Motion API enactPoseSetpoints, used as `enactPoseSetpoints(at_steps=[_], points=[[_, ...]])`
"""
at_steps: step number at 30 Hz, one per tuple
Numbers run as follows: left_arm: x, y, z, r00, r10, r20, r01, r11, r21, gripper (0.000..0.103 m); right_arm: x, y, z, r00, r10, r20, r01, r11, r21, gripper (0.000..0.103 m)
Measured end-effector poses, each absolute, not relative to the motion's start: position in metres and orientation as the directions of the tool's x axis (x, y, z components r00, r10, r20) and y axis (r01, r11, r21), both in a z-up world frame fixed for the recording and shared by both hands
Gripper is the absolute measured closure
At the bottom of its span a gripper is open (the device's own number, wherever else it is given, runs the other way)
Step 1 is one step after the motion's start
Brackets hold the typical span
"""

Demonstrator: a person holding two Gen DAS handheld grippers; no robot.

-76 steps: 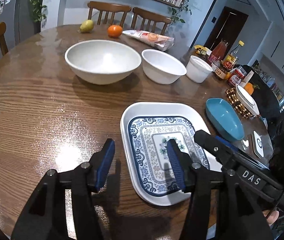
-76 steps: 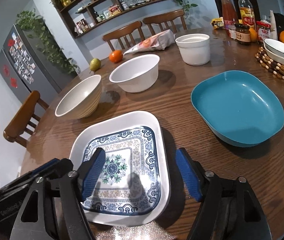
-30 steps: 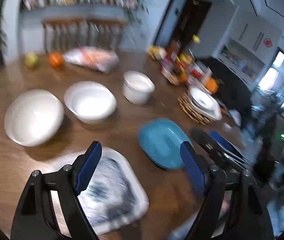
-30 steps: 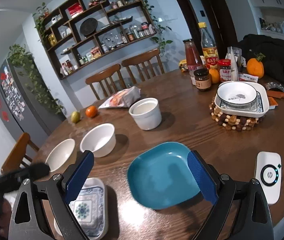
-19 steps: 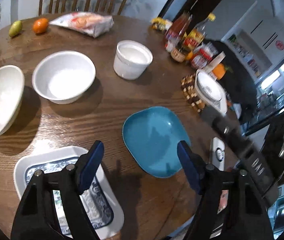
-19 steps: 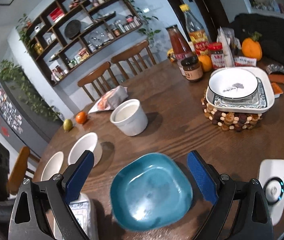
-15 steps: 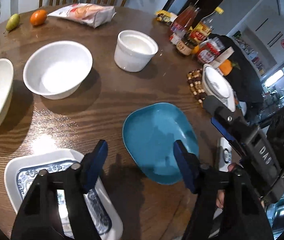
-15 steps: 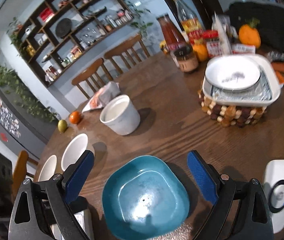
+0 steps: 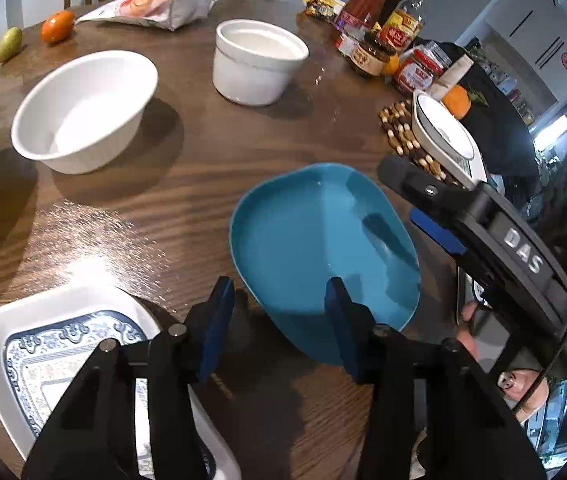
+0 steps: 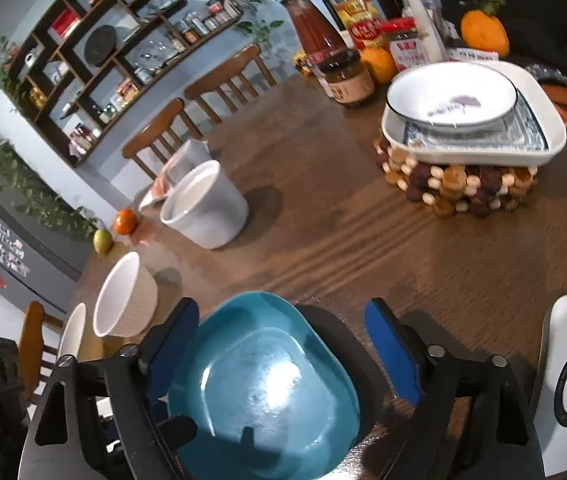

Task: Organize plates and bowls
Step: 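Lift the teal plate with both grippers and carry it over the stacked plates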

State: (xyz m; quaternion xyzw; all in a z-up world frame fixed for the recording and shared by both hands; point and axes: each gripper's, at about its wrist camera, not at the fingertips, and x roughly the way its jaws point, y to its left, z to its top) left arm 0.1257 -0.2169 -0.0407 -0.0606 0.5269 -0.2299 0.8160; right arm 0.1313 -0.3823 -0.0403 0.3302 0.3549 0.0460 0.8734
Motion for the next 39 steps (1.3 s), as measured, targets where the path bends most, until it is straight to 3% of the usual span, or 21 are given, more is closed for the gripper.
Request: enactPoseSetpoints(at_steps=[2,7,21,39], points=[[0.126,-0.219,-0.043,0.332,-0.437,-0.836,0.317,0.886,-0.337,0.058,0.133,-0.381,-0.043,0.735,0.305,-0.606,0.164,0.787,0.595,0.029],[0.127,-0.219,-0.048,0.321,-0.432,-0.843,0.314,0.888,-0.336,0.058,0.136,-0.373,-0.049,0.714,0.283,-0.64,0.169,0.817,0.551,0.037],[0.123,-0.229,-0.052,0.335,-0.43,-0.838,0.351,0.883,-0.313,0.058,0.134,-0.366,-0.05,0.706,0.299,-0.642,0.159,0.816,0.555,0.038],[0.117,-0.21,-0.045,0.41,-0.406,-0.817,0.302,0.905,-0.298,0.053,0.118,-0.344,-0.034,0.753,0.326,-0.571,0.083,0.814,0.575,0.038]])
